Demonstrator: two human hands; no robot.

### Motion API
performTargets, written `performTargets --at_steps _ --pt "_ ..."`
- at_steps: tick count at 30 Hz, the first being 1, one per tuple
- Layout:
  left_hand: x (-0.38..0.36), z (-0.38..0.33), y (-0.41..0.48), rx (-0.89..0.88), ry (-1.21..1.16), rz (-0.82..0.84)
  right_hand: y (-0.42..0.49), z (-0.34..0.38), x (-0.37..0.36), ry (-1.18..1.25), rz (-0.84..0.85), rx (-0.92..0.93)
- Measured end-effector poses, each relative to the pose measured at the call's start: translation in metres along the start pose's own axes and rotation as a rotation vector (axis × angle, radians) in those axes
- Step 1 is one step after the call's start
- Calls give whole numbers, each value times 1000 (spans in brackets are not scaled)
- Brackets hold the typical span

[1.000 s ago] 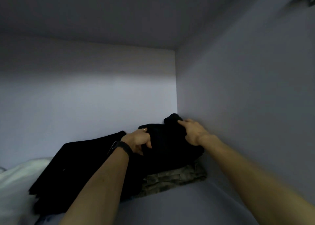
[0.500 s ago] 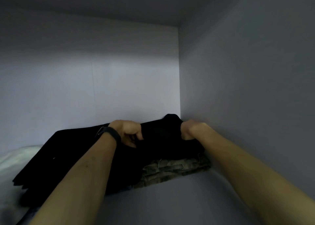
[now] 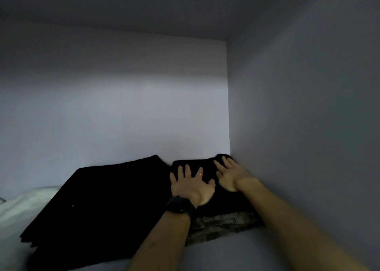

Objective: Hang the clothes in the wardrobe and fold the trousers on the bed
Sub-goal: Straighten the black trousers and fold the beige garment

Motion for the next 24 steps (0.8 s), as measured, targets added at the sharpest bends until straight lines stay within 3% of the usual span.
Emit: performTargets --at_steps 5,11,18,24 --pt "0 3 4 15 39 15 6 5 -4 3 38 -70" --pt "8 -12 -14 -18 95 -93 -24 6 11 121 -97 -114" --pt "3 -10 -44 -89 222 -131 -81 2 -1 96 -25 7" --pt "4 -7 -39 -67 139 -77 -90 -17 -6 91 -13 19"
Point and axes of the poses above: each hand's wrist, its own y-axis towards the middle knuckle, its own x-axis out of the back of the hand, z = x × y, the point moved 2 cm from there along y, towards the middle knuckle, and after that the axes turned 3 degrees about -x, right-handed, at the moved point
